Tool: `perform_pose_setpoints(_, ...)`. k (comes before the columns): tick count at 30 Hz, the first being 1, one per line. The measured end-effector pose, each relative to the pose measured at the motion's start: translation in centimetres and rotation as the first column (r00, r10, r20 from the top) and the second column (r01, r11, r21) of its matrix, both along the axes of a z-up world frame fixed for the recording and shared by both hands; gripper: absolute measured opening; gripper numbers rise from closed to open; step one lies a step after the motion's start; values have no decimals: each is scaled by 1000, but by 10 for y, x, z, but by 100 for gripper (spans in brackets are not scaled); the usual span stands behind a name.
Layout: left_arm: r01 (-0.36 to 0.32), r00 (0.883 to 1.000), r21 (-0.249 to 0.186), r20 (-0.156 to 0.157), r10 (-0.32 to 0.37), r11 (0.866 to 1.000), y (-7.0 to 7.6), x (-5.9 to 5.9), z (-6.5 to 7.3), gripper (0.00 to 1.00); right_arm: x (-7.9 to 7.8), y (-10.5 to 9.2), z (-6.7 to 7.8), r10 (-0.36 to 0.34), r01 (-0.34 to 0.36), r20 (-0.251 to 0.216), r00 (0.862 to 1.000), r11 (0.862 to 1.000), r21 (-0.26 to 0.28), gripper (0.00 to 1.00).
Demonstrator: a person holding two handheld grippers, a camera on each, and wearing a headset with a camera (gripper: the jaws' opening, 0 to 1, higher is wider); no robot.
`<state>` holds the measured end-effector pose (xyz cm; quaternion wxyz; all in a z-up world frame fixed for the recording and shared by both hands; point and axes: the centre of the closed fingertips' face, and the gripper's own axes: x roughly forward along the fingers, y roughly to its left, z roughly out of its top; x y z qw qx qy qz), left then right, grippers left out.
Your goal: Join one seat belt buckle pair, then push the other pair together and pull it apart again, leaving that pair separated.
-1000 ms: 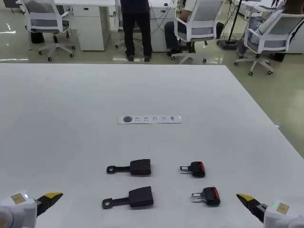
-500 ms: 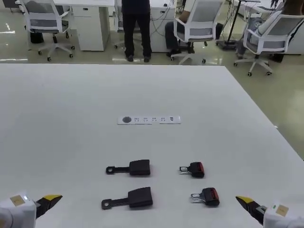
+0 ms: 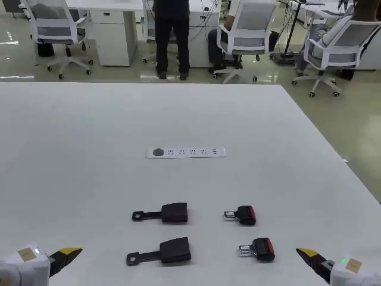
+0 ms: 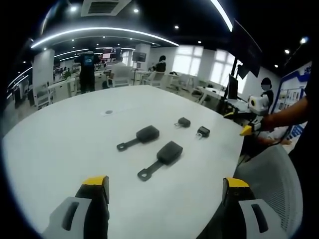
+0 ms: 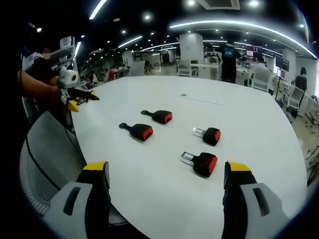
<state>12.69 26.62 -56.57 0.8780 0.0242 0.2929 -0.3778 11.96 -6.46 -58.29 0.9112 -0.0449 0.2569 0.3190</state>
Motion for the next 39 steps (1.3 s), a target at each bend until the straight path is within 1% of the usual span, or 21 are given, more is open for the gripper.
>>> perform_pose_setpoints(3, 2, 1000, -3, 9, -2, 1000, -2, 0, 2, 96, -1, 1, -1, 2, -2, -2, 1000, 1000, 1, 96)
perform_pose_setpoints(5, -1, 1000, -4, 4, 1, 1000, -2, -1, 1, 96, -2, 1, -1, 2, -2, -7, 1000, 1000, 0, 96)
perform_pose_setpoints(12, -7, 1000, -3, 2, 7, 1000, 1, -1, 0, 96, -2, 0, -2, 0, 0, -8, 1000, 1000, 1, 95)
perform_pose_setpoints(16, -7, 1000, -3, 0, 7, 1000, -1, -2, 0, 96, -2, -1, -2, -3, 3, -6, 1000, 1000, 1, 96)
perform_pose_setpoints(18, -7, 1000, -5, -2, 7, 1000, -4, -4, 0, 96, -2, -1, -4, -2, 2, -9, 1000, 1000, 1, 95)
perform_pose_setpoints(28, 1, 1000, -3, 2, -1, 1000, -6, -4, 1, 95, -2, -3, -4, -7, 7, -12, 1000, 1000, 3, 94)
perform_pose_setpoints(33, 2, 1000, -3, 1, -2, 1000, -7, -3, -1, 95, -3, -4, -4, -10, 10, -12, 1000, 1000, 5, 94)
perform_pose_setpoints(37, 11, 1000, 10, -3, -11, 1000, -8, -4, -6, 95, -3, -6, -3, -14, 14, -14, 1000, 1000, 2, 95)
perform_pose_setpoints(39, 15, 1000, 10, -3, -15, 1000, -10, -4, -6, 95, -3, -6, -2, -14, 14, -12, 1000, 1000, 3, 94)
